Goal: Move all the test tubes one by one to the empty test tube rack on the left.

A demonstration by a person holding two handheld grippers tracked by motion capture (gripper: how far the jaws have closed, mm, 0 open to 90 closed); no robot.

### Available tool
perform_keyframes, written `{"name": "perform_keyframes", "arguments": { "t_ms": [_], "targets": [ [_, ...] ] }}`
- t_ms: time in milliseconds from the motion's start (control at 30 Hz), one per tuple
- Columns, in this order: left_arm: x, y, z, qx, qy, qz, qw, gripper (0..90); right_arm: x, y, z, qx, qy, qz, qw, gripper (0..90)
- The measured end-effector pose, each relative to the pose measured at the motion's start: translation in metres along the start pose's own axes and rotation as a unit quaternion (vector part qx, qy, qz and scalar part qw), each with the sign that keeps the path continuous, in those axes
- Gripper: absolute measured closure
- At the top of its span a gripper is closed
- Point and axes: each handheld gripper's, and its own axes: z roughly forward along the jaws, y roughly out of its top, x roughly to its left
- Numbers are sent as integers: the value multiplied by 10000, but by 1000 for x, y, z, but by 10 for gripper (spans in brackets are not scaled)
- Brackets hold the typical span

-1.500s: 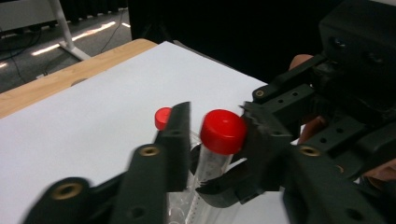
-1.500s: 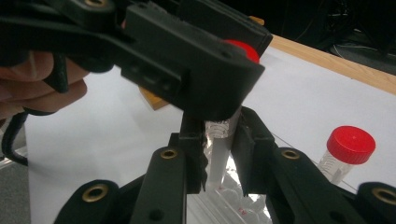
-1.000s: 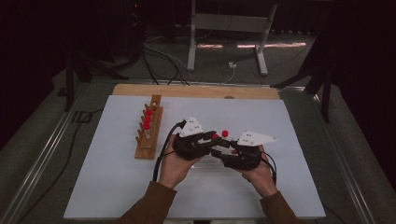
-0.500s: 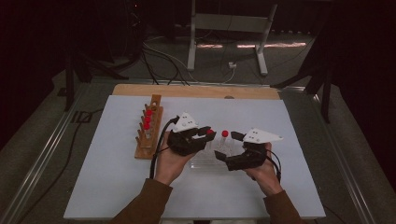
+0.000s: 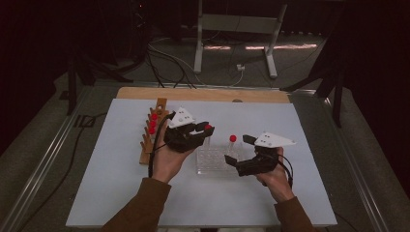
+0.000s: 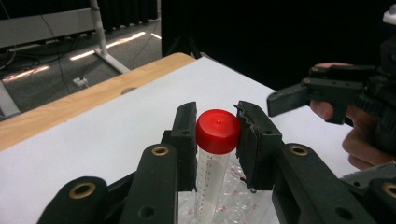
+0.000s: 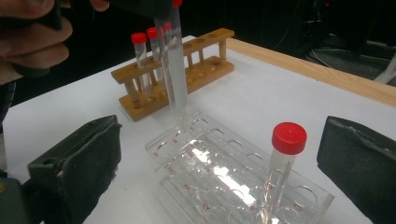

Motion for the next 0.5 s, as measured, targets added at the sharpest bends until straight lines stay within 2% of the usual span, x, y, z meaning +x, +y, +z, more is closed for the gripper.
{"name": "perform_keyframes", "arguments": {
  "t_ms": [200, 500],
  "targets": [
    [13, 5, -4, -34, 175, 62, 9998, 709, -1, 0, -1, 1, 2, 36, 10000, 0],
    [42, 9, -10, -103, 486, 54, 9987, 709, -2, -1, -1, -22, 63, 78, 9999, 0]
  ]
}}
